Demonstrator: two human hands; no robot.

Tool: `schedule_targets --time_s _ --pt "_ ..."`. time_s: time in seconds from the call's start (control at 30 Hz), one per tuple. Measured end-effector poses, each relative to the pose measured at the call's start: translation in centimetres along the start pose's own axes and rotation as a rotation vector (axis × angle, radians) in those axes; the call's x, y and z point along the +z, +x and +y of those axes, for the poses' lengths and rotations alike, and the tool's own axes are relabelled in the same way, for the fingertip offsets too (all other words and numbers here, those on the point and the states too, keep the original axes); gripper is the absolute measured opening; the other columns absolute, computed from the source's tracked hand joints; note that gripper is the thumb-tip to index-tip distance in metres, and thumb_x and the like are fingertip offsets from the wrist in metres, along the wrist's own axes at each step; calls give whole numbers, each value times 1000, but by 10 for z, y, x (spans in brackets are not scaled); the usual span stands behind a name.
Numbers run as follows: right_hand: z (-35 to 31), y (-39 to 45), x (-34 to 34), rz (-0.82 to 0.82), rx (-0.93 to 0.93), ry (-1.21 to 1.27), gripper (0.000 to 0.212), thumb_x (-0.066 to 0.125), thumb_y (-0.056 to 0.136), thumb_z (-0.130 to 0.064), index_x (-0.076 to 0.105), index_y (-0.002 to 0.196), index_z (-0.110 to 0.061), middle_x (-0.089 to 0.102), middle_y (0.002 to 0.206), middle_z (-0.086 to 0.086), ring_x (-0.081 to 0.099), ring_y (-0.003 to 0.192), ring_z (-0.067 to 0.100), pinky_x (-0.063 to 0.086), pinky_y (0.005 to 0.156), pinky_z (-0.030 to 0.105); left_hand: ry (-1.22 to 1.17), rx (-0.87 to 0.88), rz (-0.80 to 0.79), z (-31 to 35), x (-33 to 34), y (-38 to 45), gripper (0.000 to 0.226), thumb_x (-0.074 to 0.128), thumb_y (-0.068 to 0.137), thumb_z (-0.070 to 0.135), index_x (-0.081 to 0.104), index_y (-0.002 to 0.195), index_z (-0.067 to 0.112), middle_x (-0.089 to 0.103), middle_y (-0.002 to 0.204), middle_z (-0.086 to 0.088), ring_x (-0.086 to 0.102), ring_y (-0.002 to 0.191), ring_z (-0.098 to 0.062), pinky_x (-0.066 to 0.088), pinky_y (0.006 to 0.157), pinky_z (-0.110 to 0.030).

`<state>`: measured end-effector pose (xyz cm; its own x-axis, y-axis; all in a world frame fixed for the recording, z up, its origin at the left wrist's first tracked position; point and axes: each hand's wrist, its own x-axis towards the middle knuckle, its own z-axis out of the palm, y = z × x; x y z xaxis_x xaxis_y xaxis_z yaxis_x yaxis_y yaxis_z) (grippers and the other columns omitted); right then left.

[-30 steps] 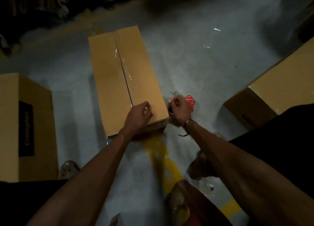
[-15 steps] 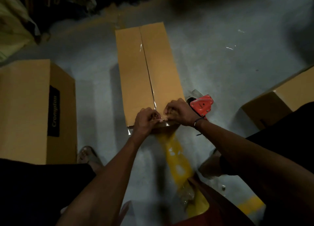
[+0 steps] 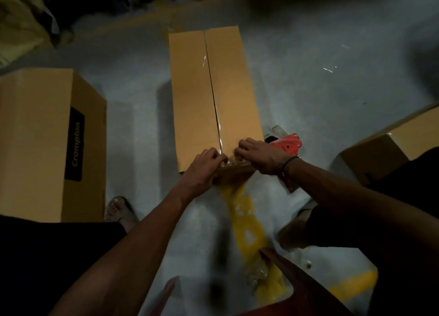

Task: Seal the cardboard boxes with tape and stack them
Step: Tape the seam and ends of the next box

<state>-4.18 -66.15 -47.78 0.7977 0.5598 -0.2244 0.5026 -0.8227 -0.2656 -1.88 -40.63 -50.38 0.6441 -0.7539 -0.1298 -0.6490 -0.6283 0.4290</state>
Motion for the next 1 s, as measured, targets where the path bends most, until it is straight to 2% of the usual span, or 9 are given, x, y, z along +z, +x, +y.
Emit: schedule_targets --time_s 0.07,0.13,0.27,0.47,0.57,0.63,0.77,0.9,1.0 --pt "-4 5 -3 -10 15 49 39 58 86 -37 50 120 -18 48 113 4 42 99 19 47 73 39 12 -46 34 12 -2 6 44 75 87 30 51 124 24 50 115 -1 47 103 -22 45 84 -39" --pt "-8 13 -3 -17 71 56 50 68 87 -42 50 125 -16 50 114 7 47 99 23 47 74 40 78 -108 41 23 -1 17 45 66 94 35 49 133 22 53 119 -5 50 105 -26 44 84 -40" --pt "-5 20 -4 -44 88 -23 51 62 92 -49 49 127 -14 53 114 9 53 98 27 51 74 44 201 -109 -31 28 -6 31 50 59 99 35 43 143 16 52 125 -10 51 111 -29 41 80 -39" --pt "8 20 -4 -112 18 -56 43 70 87 -42 47 119 -25 49 112 -1 49 95 18 37 61 30 252 -16 -74 -13 -26 8 58 69 92 46 45 134 14 48 122 -10 51 106 -27 54 71 -42" --pt "14 14 -9 -168 2 -46 48 74 86 -28 44 124 -26 46 117 -3 46 101 15 37 63 24 248 -18 -27 -31 -33 -14 59 78 87 41 48 128 12 50 119 -11 53 99 -26 53 69 -38" --pt "18 8 -16 -198 1 -24 50 73 87 -22 44 128 -24 44 123 0 45 105 16 45 69 30 237 -51 -7 -42 -39 -30 61 80 86 39 48 130 11 50 121 -13 54 96 -25 51 68 -36" --pt "27 2 -18 -233 71 9 51 74 86 -25 46 129 -23 41 127 3 45 107 19 45 78 32 158 -157 28 -58 -47 -49 57 80 85 42 44 121 16 47 114 -9 53 85 -24 47 62 -36" --pt "26 4 -19 -249 80 80 40 70 88 -22 47 120 -24 41 123 3 44 105 19 42 83 33 52 -144 -10 -56 -46 -49 48 82 86 27 41 111 18 45 110 -7 46 79 -18 39 66 -32" --pt "27 5 -21 -259 64 84 39 71 85 -19 47 115 -27 35 115 -6 41 101 16 42 79 31 -13 -154 -42 -60 -47 -48 46 81 86 18 44 112 18 45 112 -5 49 83 -19 43 71 -33"
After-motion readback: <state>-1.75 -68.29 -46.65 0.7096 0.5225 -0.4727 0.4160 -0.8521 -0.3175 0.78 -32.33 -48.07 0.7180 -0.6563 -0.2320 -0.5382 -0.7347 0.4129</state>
